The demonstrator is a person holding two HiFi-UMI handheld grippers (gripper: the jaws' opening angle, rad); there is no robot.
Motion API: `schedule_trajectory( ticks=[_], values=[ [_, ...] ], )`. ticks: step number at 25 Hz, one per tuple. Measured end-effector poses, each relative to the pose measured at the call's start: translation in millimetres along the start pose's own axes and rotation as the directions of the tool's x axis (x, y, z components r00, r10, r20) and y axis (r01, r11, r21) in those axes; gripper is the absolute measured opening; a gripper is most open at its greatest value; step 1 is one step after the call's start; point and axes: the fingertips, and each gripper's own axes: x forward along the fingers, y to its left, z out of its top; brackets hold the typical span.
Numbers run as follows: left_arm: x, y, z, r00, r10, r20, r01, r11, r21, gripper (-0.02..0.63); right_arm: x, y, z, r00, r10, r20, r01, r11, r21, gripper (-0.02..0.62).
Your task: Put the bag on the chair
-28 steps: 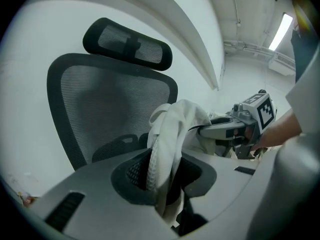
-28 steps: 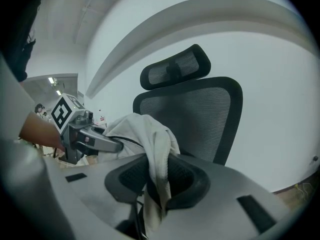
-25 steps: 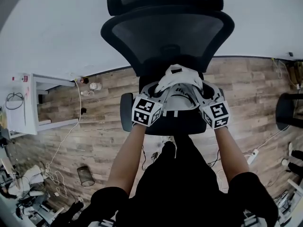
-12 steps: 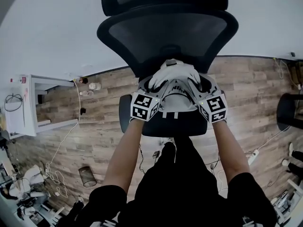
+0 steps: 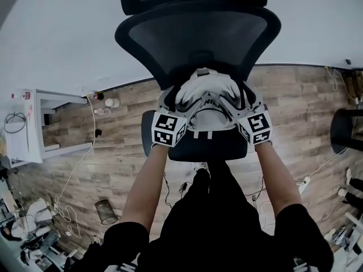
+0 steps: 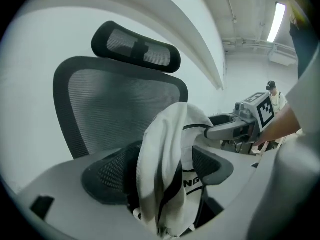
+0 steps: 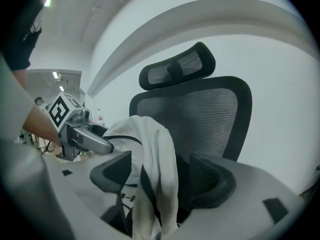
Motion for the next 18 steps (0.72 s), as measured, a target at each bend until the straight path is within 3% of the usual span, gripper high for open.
schedule_trajectory(
  ticks=[7,13,15,18],
  values=[
    [-51.4,-6.1,15.9,0.996,0.039,0.077,-0.039,0.999,0.002,0.413,-27.4,22.2,4.9,0.999,-0.043,-0.018,0.043,0.999,-0.012,0.357],
    [-97.8,-31.9,55.5,0.98,0.054,0.19,-0.061,0.998,0.031,0.41,-71.0,46.8,53.1,0.993,-0.06,0.104,0.059,0.998,0.012,0.356],
    [-110.6,-43.0,63.4,0.976,0.043,0.214,-0.052,0.998,0.033,0.4,-82.5,53.6,59.2,0.99,-0.067,0.125,0.068,0.998,0.001,0.319],
    [-130.1,-52.7,71.4,0.968,0.029,0.25,-0.034,0.999,0.016,0.273,-97.0,60.2,68.7,0.984,-0.095,0.149,0.096,0.995,-0.005,0.171]
  ],
)
